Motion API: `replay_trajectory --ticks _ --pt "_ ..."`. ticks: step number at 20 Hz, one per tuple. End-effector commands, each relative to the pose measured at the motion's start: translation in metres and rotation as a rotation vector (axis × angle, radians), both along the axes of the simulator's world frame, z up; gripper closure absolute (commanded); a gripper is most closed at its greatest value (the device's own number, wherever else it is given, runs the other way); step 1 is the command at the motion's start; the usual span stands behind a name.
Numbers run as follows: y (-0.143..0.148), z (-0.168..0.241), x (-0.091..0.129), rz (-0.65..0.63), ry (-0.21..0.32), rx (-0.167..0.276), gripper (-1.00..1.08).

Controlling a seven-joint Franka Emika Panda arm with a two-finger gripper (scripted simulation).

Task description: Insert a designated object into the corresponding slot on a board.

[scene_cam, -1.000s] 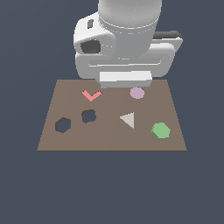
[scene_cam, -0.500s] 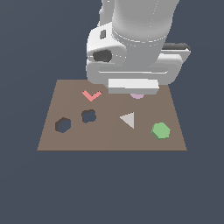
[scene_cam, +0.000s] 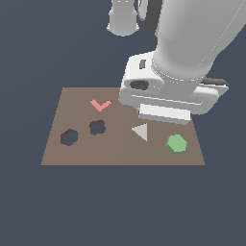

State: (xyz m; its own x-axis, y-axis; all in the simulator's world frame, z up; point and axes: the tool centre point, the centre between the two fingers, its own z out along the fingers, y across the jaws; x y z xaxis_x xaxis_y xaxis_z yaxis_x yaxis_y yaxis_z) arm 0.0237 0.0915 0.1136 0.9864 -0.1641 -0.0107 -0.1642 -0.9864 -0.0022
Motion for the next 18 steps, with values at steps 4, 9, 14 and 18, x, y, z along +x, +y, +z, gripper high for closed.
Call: replay_trajectory --ticks 4,9,14,18 --pt "0.03 -0.024 0.02 -0.098 -0.004 -0.002 -0.92" --pt "0.051 -0.042 0.038 -0.173 -0.007 -0.004 -0.92" --pt "0.064 -0.054 0.051 -0.223 -0.008 -0.005 -0.92" --pt "0.07 -0.06 0.059 -0.249 -0.009 -0.005 -0.92"
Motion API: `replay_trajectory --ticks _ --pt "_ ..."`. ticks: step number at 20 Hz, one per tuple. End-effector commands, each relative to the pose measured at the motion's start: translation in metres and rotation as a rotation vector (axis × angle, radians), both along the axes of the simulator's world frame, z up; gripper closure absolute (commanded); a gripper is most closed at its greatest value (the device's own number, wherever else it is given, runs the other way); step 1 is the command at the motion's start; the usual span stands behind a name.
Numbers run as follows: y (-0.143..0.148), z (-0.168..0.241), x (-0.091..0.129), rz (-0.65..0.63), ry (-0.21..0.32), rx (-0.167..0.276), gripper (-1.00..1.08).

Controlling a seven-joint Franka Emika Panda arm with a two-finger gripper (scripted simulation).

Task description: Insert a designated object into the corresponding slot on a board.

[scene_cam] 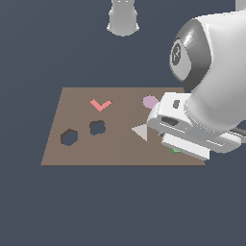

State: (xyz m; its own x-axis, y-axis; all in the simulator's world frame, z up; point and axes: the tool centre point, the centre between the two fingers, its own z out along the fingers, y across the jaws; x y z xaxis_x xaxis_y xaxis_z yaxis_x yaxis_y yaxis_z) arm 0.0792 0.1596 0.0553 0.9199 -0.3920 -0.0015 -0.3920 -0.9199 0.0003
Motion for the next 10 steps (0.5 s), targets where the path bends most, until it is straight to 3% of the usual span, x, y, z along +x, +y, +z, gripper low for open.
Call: replay_trajectory --ticks 1,10 --pt "0.003 -0.0029 0.0044 -0.015 -0.001 0.0 -0.92" --pt "0.0054 -0.0056 0.008 -0.026 -0.001 0.0 -0.92"
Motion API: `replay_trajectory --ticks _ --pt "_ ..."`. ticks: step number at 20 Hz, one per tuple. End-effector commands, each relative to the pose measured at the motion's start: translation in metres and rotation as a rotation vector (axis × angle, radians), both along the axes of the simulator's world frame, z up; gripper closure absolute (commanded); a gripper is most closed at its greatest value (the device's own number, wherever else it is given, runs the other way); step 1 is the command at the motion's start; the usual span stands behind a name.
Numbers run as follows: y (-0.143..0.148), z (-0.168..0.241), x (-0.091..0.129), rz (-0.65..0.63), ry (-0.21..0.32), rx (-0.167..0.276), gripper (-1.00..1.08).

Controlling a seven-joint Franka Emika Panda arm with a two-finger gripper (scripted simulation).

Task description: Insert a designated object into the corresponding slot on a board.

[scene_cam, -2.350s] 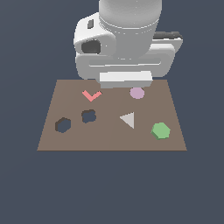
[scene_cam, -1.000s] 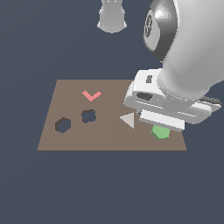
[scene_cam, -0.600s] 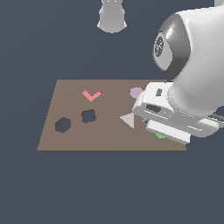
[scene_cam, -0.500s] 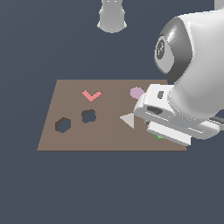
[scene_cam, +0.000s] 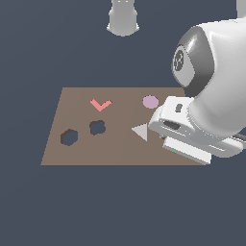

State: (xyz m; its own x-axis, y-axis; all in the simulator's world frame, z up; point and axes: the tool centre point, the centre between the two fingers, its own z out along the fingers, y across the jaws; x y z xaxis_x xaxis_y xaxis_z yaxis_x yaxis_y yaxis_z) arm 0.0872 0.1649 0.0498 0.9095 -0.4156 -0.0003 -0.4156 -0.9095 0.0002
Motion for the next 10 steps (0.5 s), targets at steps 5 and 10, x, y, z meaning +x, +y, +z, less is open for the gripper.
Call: replay_trajectory --ticks 5,10 --pt "0.0 -0.01 0.0 0.0 0.0 0.0 -0.92" --pt "0.0 -0.02 0.0 -0.001 0.0 0.0 -0.92"
